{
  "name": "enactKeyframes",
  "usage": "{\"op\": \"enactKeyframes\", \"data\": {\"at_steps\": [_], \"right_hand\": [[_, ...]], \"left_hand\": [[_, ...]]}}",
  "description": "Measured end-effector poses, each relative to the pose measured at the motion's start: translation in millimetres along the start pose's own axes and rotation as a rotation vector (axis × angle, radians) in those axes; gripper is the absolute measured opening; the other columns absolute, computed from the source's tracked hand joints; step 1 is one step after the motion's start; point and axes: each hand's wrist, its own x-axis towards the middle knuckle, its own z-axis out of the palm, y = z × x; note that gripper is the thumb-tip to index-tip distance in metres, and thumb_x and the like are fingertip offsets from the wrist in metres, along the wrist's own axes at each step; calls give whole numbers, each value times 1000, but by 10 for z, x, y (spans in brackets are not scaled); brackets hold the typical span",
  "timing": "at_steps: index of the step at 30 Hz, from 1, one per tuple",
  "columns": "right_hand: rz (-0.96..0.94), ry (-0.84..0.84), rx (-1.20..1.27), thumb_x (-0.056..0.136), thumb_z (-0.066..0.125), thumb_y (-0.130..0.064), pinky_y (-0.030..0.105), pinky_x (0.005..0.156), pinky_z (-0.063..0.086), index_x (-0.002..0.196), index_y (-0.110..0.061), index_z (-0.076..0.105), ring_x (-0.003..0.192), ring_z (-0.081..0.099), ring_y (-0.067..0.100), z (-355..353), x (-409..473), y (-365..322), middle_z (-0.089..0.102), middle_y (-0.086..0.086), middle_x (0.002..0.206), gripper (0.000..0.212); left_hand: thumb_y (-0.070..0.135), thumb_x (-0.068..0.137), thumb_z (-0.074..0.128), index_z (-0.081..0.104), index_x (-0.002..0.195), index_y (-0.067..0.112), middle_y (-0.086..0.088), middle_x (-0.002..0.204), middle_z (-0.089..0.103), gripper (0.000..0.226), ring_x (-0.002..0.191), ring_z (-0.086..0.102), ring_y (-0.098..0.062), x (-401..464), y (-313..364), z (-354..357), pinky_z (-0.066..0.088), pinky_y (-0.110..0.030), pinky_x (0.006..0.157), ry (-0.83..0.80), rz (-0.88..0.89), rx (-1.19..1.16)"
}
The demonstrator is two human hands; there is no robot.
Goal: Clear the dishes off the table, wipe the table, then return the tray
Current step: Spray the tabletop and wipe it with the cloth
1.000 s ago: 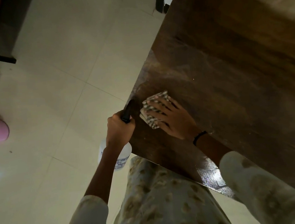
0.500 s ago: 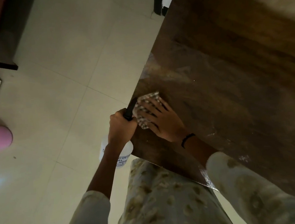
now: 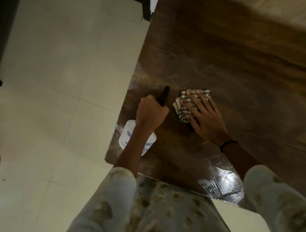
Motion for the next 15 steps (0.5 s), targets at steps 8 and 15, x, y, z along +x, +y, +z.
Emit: {"op": "enactKeyframes", "data": {"at_steps": [8,15], "right_hand": [[18,10,7,101,33,-40,46,120,13,149,-27,32,148,16,25,-60,189,128,25,2,159,50],[16,55,14,103,31,-40,47,121,9,149,-28,32,149,12,27,-107,919,-17,24,3,159,48]], "left_hand": [[15,82,62,56,100,0,-12,88,59,24,71,55,-19,106,-32,-28,44,-28,63,19,-46,14],[16,82,59,62,96,0,-12,71,59,21,58,57,-23,196,-253,-284,46,-31,52,123,-27,-18]]}}
